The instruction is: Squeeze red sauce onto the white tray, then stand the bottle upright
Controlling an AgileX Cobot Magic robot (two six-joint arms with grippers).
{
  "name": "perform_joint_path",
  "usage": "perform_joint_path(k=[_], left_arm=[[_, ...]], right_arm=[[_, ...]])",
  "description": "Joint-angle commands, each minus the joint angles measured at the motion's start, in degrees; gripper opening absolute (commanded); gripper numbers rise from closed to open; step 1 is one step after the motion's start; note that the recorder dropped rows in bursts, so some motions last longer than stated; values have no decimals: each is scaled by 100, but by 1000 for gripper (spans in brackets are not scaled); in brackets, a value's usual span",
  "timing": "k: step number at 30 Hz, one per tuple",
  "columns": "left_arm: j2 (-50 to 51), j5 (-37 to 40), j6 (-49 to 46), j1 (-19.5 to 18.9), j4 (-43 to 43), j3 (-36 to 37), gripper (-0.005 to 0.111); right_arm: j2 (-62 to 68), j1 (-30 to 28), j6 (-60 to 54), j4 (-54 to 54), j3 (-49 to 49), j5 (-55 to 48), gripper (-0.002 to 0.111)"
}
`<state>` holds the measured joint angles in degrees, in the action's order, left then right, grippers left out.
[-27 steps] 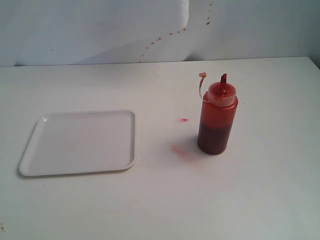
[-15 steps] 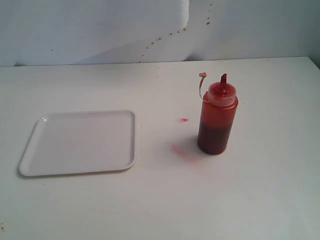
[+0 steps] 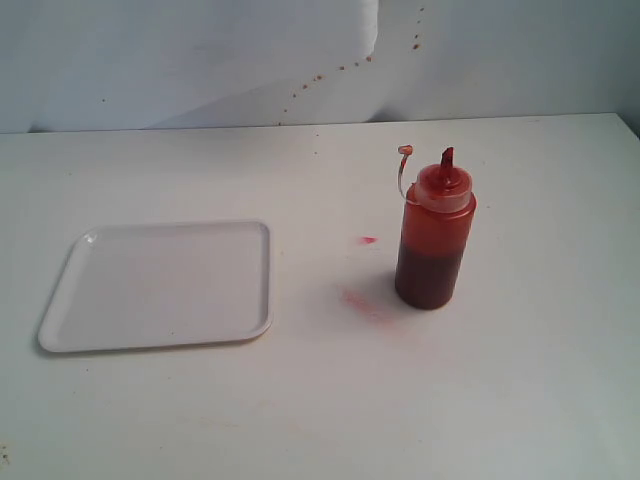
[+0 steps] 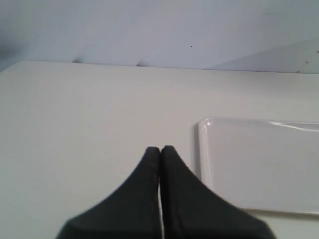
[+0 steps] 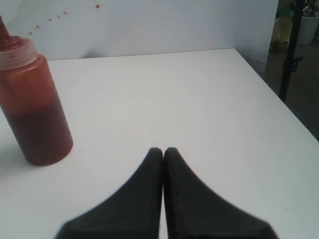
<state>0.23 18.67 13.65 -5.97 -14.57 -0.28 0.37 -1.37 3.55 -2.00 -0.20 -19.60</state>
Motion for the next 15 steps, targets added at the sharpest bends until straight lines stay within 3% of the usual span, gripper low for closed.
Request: perform_joint_path(k=[1,8,11,14,15], left_arm=[[-23,-590,-40,28,-291,28,0],[-23,-1673,0,28,-529,28,0],[-23,-2456,990,28,82,28,0],[-23,-4116,2286,28,5,28,0],[-23,-5059,2603,28,-166,28,0]], right_arm=[[-37,29,-10,32,20,3,0],[-37,29,-10,32,20,3,0],[-37,29,-10,32,20,3,0],[-37,29,-10,32,20,3,0],[-37,29,-10,32,20,3,0]])
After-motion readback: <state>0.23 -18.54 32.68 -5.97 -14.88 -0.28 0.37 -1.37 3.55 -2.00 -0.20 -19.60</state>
